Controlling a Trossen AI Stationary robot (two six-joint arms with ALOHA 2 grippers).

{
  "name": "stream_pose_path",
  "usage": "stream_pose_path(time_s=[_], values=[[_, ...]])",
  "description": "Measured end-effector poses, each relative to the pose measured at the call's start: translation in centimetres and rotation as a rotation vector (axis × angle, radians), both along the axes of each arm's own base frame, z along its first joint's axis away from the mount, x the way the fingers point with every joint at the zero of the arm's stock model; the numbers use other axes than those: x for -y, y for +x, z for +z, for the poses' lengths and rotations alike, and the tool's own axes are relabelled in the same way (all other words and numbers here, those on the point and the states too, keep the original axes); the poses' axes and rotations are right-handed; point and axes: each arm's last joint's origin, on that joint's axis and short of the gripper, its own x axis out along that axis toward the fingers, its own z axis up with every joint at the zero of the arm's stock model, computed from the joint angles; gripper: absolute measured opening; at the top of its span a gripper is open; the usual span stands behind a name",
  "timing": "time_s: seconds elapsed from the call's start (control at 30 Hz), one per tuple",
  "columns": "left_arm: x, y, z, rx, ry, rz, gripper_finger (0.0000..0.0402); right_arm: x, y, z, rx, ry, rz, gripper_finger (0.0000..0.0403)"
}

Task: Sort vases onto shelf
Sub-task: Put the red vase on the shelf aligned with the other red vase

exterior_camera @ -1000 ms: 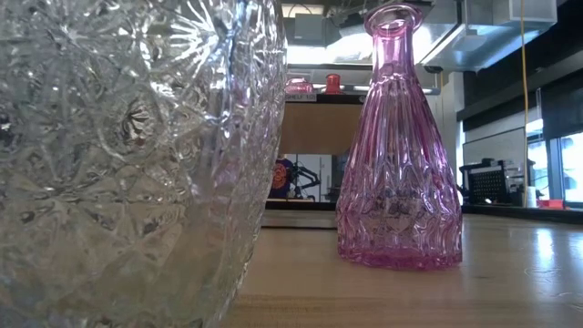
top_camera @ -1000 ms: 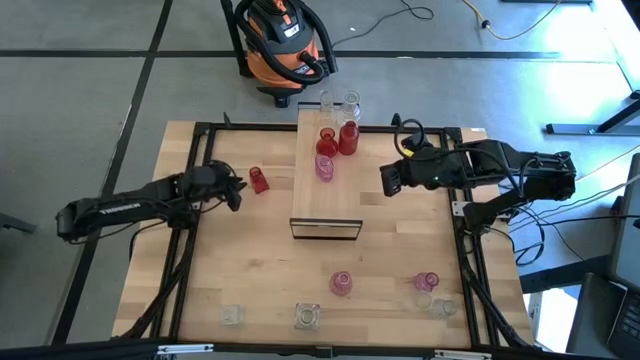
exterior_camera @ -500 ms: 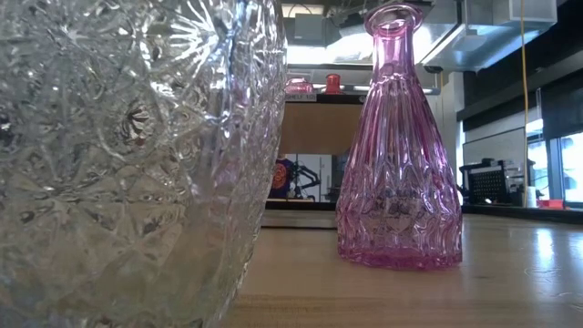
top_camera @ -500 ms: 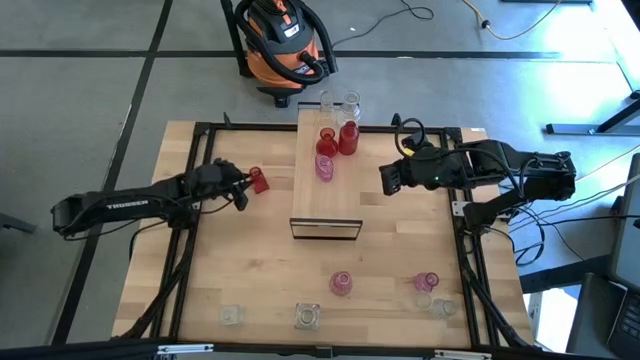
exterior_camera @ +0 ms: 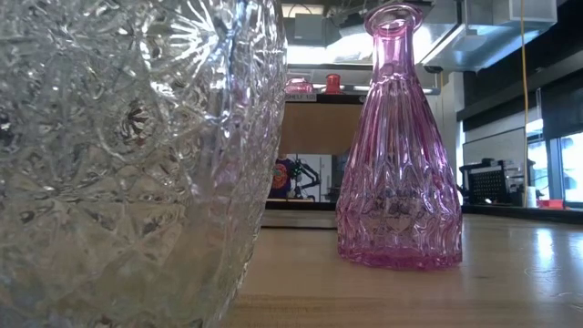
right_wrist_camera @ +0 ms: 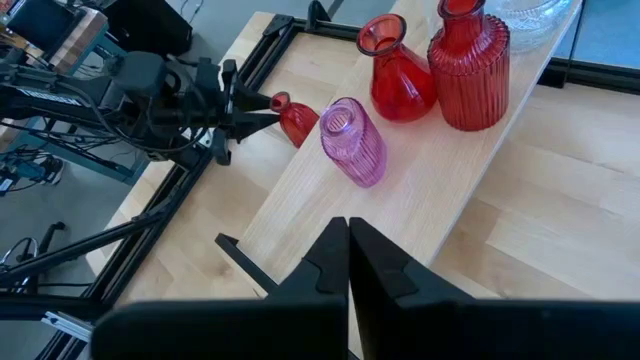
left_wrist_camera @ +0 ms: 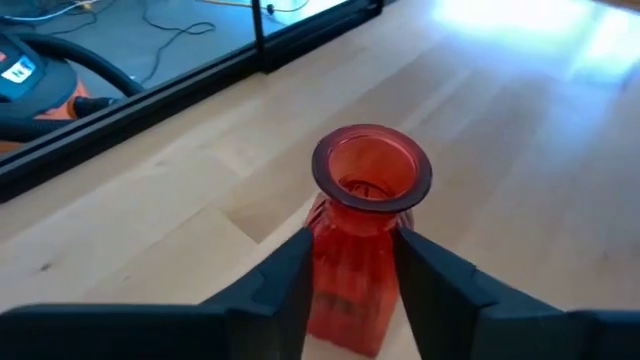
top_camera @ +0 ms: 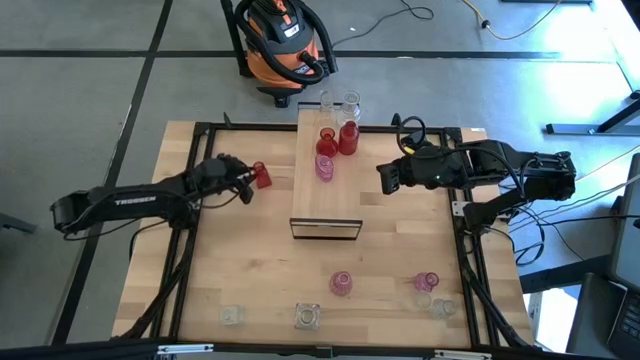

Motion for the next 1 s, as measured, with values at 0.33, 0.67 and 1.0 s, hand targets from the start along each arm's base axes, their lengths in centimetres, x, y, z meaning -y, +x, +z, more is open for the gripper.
stream_pose_path(time_s=[0.33,0.67,1.0], values=[[-0.8,0.8,0.4,0.079,0.031,0.008,0.0212,-0.1,0.0,0.0,-0.001,0.012,0.013,0.0001],[-1.1,1.4,-0.1,0.079,0.019,-0.004,0.0215,-0.1,0.0,0.0,0.001,0.015,0.012,0.0001],[-1.6,2.3,-1.1,0.056,0.015,0.013,0.0215,-0.1,0.0,0.0,0.006,0.035,0.016,0.0001]])
